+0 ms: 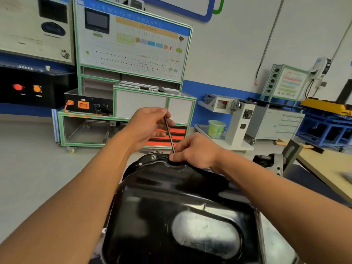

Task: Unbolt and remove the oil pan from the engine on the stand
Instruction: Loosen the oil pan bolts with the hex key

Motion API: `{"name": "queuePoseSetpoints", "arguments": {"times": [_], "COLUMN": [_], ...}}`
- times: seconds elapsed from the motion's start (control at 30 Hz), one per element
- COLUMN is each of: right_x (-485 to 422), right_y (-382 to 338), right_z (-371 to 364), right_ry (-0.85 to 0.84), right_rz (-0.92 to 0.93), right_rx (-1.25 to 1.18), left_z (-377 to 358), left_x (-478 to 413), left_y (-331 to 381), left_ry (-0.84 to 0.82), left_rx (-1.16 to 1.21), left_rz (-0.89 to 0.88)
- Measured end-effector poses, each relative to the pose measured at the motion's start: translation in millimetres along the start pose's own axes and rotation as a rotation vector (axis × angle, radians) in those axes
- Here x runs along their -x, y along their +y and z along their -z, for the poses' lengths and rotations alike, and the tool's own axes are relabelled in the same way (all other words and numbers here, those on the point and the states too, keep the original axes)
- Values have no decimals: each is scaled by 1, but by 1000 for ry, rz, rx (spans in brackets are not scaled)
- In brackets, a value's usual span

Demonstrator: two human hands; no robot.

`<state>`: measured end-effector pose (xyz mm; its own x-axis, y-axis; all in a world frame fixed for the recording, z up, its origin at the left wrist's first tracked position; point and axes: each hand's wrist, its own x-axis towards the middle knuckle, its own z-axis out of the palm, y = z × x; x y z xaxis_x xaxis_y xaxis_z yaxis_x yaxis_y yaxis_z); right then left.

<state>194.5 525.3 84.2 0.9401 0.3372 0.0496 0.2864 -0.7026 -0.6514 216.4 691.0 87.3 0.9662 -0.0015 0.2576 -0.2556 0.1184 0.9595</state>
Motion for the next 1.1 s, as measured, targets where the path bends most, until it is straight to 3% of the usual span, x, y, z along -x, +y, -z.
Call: {"name": "queuePoseSetpoints", "arguments": {"times": [0.27,0.43,0.6,0.8,1.1], "right_x": [-12,-17,-21,-19,-20], "right_y": [-26,-40,-61,-74,-37], "right_z": [9,11,14,13,-1], "right_ry": [-231,-323,-446,-401,-194], "right_rz": [167,224,257,312,207], "right_rx": [375,569,800,627,218], "left_z": [56,90,92,72,5], "left_x": [39,76,84,56,-2], "left_y": [-37,-64,-47,2,33], "left_ry": [165,44,-48,75,-147], "left_rx": [-42,-335,-307,-32,-558], "left_rz": [-37,33,13,-92,-204]}}
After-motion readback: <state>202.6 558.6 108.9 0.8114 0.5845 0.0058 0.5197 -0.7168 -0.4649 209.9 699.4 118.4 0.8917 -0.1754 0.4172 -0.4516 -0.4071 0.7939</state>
